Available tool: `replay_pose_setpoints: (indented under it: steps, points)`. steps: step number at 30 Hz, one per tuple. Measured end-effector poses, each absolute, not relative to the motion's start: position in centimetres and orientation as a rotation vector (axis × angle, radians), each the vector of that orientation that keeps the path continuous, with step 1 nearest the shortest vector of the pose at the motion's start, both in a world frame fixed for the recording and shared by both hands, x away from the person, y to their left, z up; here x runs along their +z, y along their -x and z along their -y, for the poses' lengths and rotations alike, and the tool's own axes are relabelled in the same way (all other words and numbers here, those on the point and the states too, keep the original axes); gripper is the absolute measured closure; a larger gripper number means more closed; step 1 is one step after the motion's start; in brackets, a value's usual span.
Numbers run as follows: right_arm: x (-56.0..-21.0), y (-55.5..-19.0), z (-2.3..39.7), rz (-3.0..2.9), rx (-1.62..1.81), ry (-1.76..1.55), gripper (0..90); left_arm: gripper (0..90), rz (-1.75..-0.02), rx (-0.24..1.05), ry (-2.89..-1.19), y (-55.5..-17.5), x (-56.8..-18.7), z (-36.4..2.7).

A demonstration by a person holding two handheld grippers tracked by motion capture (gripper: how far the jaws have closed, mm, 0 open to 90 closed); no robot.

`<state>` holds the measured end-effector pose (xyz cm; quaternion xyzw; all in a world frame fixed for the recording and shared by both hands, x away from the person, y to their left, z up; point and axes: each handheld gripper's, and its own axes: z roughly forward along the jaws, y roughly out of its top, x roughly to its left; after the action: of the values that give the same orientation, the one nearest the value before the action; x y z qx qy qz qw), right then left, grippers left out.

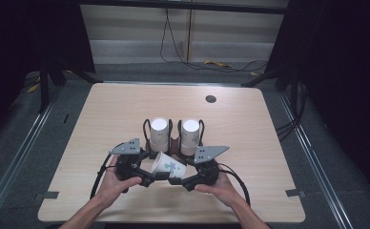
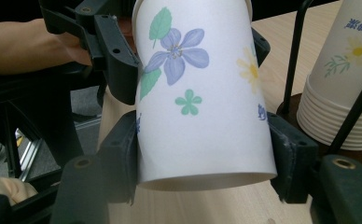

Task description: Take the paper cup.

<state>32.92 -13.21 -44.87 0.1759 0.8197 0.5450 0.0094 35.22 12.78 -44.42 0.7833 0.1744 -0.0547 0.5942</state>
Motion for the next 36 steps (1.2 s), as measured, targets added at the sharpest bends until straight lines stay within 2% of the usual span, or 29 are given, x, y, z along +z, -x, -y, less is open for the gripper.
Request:
replay_pose_setpoints:
  steps: [6, 14, 20, 31, 36]
  points:
    - [-44.82, -32.92, 13.46, -2.571, 1.702, -0.533, 37.0, 20.7, -0.373, -0.140, -1.816, -35.26, -44.41, -12.89]
    - [-44.78, -32.82, 13.42, -2.584, 1.695, -0.506, 36.8, 20.4, -0.372, -0.184, -1.818, -35.35, -44.57, -12.73]
    - [-44.85, -32.92, 13.36, -2.616, 1.694, -0.533, 35.2, 25.9, -0.348, -0.175, -1.824, -35.24, -44.29, -12.94]
    - [-44.98, -33.12, 13.27, -2.634, 1.662, -0.573, 27.6, 29.9, -0.331, -0.160, -1.828, -34.98, -44.19, -12.73]
    - [-44.95, -33.27, 13.17, -2.631, 1.633, -0.608, 17.7, 30.0, -0.339, -0.145, -1.842, -34.80, -44.29, -12.86]
